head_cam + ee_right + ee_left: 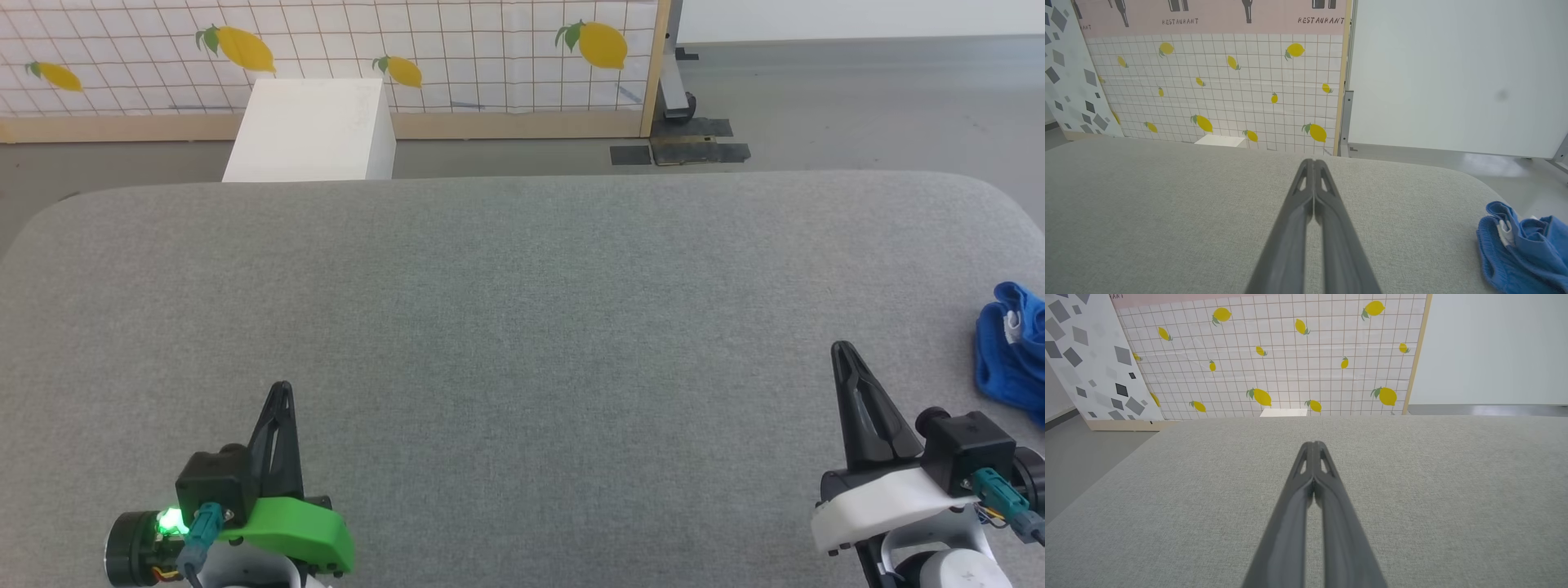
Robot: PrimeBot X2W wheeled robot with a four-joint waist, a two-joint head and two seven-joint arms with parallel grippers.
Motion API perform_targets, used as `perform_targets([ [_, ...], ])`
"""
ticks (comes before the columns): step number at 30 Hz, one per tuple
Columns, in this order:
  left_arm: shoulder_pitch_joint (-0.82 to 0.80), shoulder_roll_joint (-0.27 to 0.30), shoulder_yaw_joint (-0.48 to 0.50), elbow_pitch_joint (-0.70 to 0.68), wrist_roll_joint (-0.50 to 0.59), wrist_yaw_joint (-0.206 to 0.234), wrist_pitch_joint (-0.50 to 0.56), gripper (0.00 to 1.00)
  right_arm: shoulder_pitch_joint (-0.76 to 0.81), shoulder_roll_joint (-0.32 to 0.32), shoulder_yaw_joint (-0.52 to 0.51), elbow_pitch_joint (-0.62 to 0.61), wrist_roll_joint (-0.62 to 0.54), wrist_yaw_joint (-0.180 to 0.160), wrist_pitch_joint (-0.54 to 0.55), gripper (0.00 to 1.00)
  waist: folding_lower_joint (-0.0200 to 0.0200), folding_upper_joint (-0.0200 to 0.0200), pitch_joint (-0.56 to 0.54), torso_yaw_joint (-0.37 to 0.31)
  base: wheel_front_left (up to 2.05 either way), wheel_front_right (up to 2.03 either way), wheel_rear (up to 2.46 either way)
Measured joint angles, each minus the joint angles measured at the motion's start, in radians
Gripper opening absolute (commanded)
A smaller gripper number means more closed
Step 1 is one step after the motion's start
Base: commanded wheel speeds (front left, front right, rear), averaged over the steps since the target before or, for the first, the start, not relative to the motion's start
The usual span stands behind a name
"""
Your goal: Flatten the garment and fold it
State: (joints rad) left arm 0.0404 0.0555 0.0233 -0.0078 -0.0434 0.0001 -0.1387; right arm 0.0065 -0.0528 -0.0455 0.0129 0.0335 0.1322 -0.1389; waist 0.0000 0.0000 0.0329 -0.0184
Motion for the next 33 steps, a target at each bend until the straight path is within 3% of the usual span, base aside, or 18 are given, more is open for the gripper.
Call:
perform_targets([
  [33, -0.011, 0.0, -0.01, 0.002, 0.017, 0.0, 0.068, 0.0, 0.0, 0.0, 0.021, -0.003, -0.011, 0.0, 0.07, 0.0, 0.0, 0.0, -0.017, 0.009, 0.0, 0.0, 0.0],
])
